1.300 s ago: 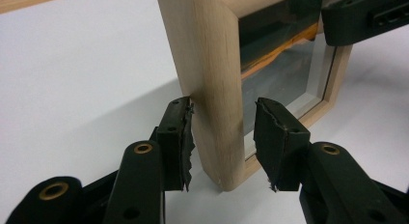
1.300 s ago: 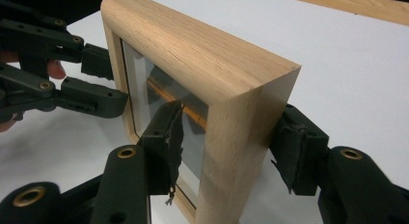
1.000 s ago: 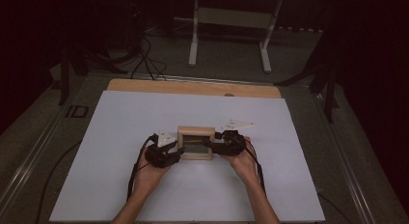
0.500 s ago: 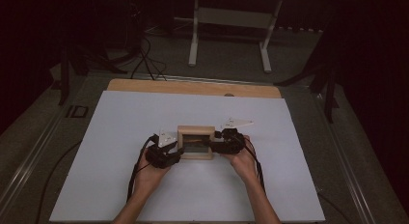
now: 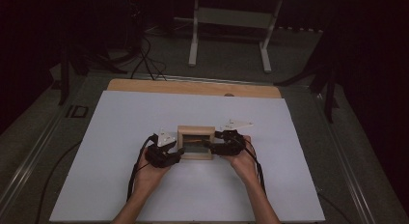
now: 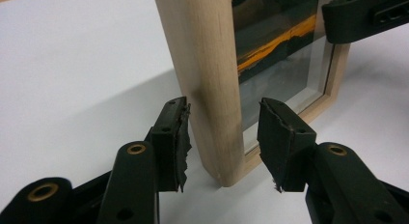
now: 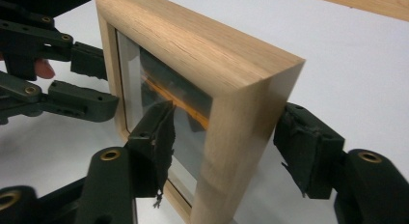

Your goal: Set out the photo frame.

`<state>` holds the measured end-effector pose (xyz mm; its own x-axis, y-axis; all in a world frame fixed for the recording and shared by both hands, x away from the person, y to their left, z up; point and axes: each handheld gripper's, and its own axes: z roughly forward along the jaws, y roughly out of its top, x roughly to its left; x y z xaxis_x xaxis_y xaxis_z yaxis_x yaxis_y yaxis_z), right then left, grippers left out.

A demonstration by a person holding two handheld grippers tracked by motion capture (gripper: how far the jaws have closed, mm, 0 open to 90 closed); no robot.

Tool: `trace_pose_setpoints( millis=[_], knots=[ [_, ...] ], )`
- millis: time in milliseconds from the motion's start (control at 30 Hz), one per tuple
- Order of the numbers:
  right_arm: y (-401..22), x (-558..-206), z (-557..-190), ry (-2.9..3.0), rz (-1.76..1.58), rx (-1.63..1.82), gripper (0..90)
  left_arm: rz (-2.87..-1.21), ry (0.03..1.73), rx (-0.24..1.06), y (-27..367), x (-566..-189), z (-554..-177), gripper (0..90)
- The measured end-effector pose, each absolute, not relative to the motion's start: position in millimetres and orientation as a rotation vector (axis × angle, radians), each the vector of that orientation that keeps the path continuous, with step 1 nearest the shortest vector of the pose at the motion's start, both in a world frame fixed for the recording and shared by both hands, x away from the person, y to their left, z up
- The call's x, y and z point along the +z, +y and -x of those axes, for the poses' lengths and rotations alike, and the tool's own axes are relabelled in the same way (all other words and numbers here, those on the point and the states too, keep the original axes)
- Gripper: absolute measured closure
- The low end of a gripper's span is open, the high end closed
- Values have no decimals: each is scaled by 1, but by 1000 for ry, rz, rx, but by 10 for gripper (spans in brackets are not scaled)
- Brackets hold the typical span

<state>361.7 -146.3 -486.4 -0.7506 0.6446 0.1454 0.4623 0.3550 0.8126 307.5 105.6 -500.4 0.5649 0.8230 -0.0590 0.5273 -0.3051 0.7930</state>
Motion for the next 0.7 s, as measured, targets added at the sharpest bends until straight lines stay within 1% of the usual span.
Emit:
trace_pose_setpoints(
  millis=[100,167,300,700],
  knots=[
    [-148,-486,-361,2406,-1012,1354,368,-1983,1082,464,107,-500,-307,535],
    [-151,-485,-359,2387,-1026,1353,334,-1981,1080,470,109,-499,-307,531],
    [-155,-482,-356,2374,-1031,1363,319,-1969,1079,474,112,-497,-305,530],
    [-171,-476,-341,2378,-987,1343,315,-1950,1082,480,123,-491,-301,530]
  ],
)
